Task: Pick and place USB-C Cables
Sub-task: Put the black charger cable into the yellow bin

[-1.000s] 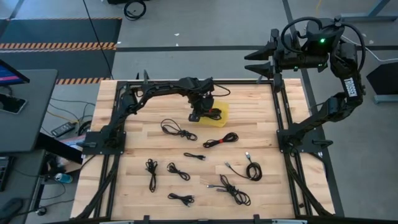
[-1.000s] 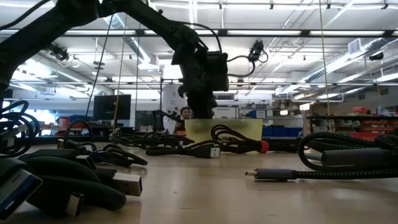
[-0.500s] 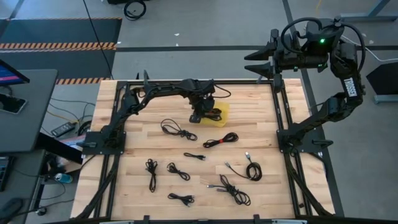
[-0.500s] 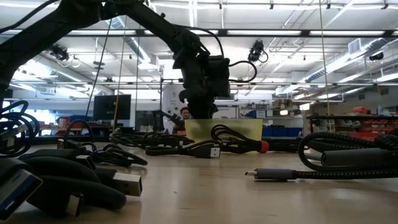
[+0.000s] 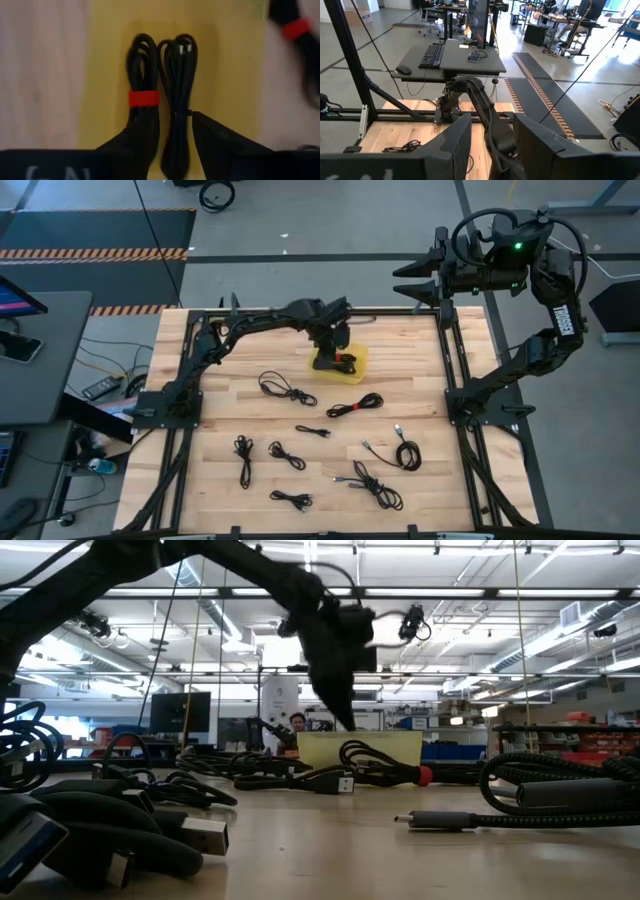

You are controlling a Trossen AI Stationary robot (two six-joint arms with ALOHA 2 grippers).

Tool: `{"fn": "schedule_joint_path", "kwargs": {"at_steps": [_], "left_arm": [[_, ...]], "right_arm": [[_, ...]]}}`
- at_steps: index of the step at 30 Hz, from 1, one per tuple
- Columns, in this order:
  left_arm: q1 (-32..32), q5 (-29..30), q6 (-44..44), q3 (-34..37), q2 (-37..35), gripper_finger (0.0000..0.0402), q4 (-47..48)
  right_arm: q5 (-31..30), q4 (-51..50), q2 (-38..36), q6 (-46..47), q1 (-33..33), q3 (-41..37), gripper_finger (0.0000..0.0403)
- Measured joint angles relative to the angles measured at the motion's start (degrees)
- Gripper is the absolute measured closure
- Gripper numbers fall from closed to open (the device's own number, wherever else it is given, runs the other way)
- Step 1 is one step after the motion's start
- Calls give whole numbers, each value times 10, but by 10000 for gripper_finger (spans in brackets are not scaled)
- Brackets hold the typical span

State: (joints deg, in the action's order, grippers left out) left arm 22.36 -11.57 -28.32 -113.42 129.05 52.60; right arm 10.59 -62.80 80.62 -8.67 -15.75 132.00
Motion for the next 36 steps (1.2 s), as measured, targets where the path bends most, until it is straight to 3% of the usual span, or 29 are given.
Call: {"fn": "schedule_joint_path", "kwargs": {"at_steps": [7, 12, 18, 26, 31, 36], "left_arm": [[-3, 0, 144, -163, -3, 269, 219], [-22, -3, 190, -205, -3, 269, 350], [-73, -3, 217, -168, -2, 269, 369], [-156, 0, 218, -54, -2, 269, 313], [-158, -20, 235, -24, 0, 269, 283], [-141, 68, 238, -24, 0, 269, 309]], "right_arm": [[0, -7, 0, 0, 0, 0, 251], [0, -13, 0, -12, 0, 0, 251], [0, -25, 0, -18, 0, 0, 251], [0, -64, 0, -20, 0, 0, 251], [0, -69, 0, -33, 0, 0, 251], [0, -68, 0, -46, 0, 0, 251]]}}
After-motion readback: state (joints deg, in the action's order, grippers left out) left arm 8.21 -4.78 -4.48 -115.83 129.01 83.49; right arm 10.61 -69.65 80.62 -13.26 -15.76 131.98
